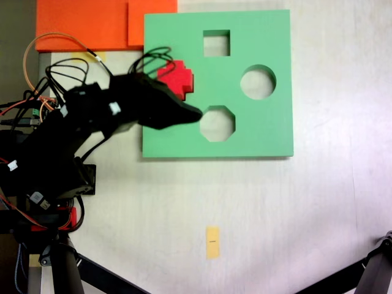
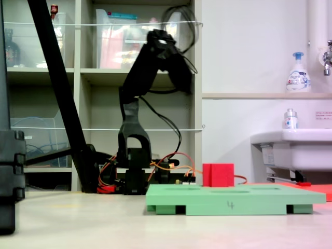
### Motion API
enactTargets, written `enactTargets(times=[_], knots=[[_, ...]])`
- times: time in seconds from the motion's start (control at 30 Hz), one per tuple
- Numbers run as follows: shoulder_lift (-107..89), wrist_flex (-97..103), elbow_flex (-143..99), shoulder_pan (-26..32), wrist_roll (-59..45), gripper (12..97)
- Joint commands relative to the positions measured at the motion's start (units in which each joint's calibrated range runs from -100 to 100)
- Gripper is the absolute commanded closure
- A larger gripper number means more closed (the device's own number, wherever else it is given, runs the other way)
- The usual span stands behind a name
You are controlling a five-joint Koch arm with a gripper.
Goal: Put the cross columnar block into the corresponding hole
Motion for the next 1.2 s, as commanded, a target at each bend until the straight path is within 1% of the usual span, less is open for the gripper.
enactTargets(times=[0.0, 0.03, 0.13, 0.2, 0.27, 0.33, 0.37, 0.4, 0.53, 0.8, 1.0, 1.17], knots=[[-4.1, 12.4, 2.7, -3.8, -6.2, 45.4], [-4.3, 14.9, 2.7, -4.9, -7.8, 47.5], [-3.9, 19.9, 0.6, -9.8, -12.1, 47.5], [-5.0, 26.6, -6.4, -10.9, -13.6, 47.9], [-14.7, 40.0, -23.0, -12.1, -16.8, 49.8], [-24.6, 63.8, -46.2, -14.8, -18.7, 50.7], [-28.5, 75.3, -57.1, -15.0, -19.3, 50.9], [-31.3, 80.2, -63.6, -15.1, -19.9, 50.9], [-39.1, 81.1, -80.4, -14.9, -21.2, 52.3], [-39.1, 91.4, -114.4, -14.1, -23.0, 53.5], [-39.1, 91.5, -126.8, -13.7, -23.0, 55.6], [-39.1, 91.4, -130.5, -13.6, -23.3, 56.8]])
